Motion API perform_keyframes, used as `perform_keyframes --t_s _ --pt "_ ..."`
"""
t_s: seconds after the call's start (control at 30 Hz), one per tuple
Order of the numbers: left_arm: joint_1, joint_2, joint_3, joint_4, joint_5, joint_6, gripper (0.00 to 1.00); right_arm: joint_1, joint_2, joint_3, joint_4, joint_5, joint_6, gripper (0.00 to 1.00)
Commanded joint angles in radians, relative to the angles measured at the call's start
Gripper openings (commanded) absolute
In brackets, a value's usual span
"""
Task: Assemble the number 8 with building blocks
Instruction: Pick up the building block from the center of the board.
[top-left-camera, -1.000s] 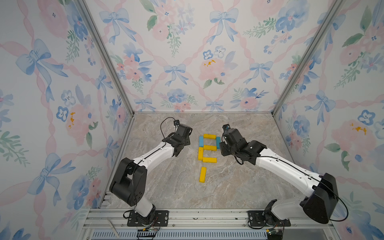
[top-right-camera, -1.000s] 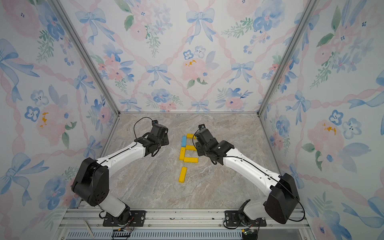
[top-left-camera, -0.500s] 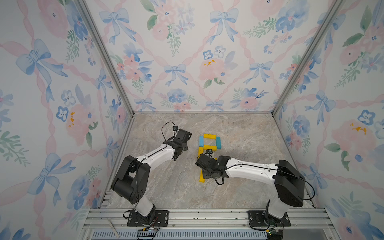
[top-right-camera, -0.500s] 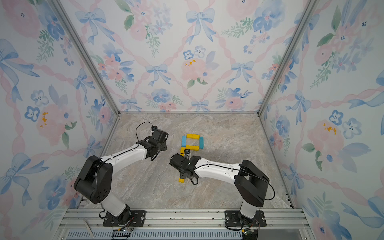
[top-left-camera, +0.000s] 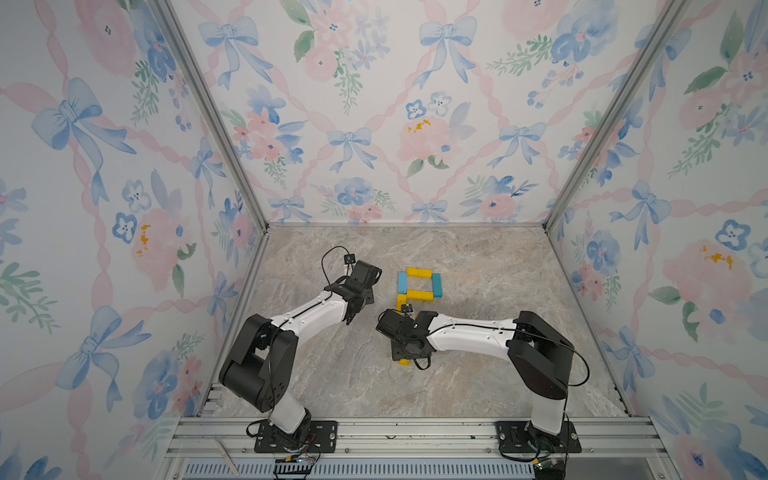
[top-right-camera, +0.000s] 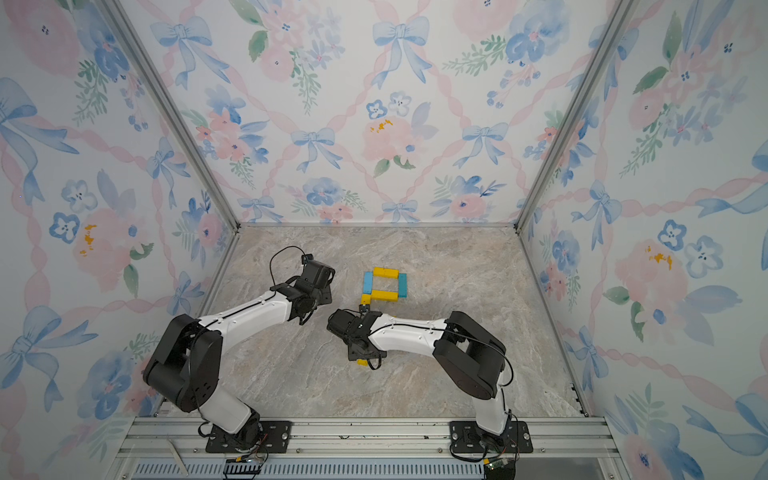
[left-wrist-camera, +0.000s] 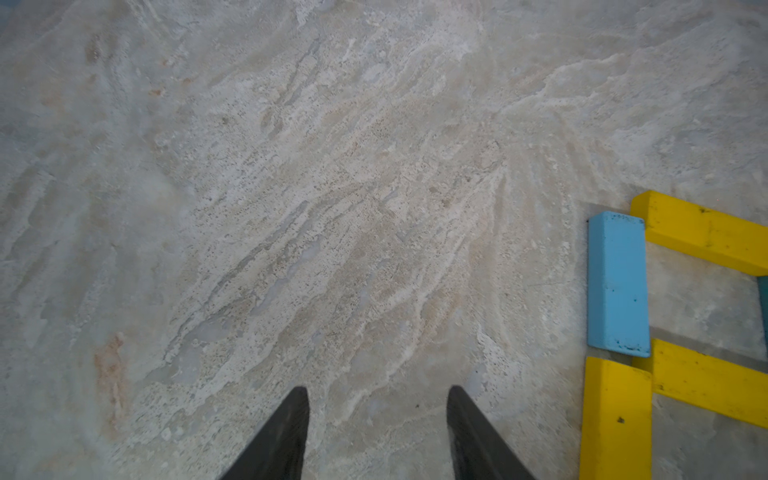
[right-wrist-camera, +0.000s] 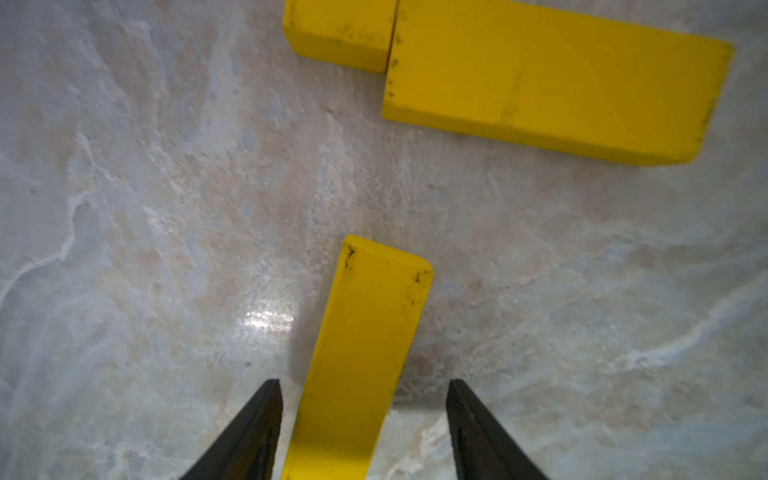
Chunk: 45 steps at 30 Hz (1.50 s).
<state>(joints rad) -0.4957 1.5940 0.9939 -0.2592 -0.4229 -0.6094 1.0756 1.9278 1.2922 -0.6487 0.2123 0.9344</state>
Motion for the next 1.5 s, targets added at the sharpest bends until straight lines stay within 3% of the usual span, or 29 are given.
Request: perform_keyframes --t_s 0.0,0.23,0.7,0.9,1.13,1.47 --pt "0.015 -0.034 -0.025 0.005 -0.005 0.014 0.57 -0.003 0.029 0.013 -0.005 -0.03 0.041 0.61" --pt "0.032 -0.039 -0.031 0.011 0.004 0.022 0.57 -0.004 0.074 0.033 -0.013 -0.018 0.03 0.48" --pt "0.034 -0.009 -0.025 0.025 0.02 0.028 0.57 -0.024 0.073 -0.008 0.034 0.012 0.073 0.48" --pt "0.034 -0.012 -0.027 0.026 0.026 0.029 0.57 -0.031 0.06 -0.039 0.056 0.004 0.088 0.32" --pt "0.034 -0.015 -0.032 0.028 0.026 0.03 0.57 -0.032 0.017 -0.079 0.066 0.013 0.098 0.23" --pt "0.033 0.0 -0.023 0.028 0.027 0.033 0.57 -0.042 -0.197 -0.092 -0.095 0.148 0.058 0.24"
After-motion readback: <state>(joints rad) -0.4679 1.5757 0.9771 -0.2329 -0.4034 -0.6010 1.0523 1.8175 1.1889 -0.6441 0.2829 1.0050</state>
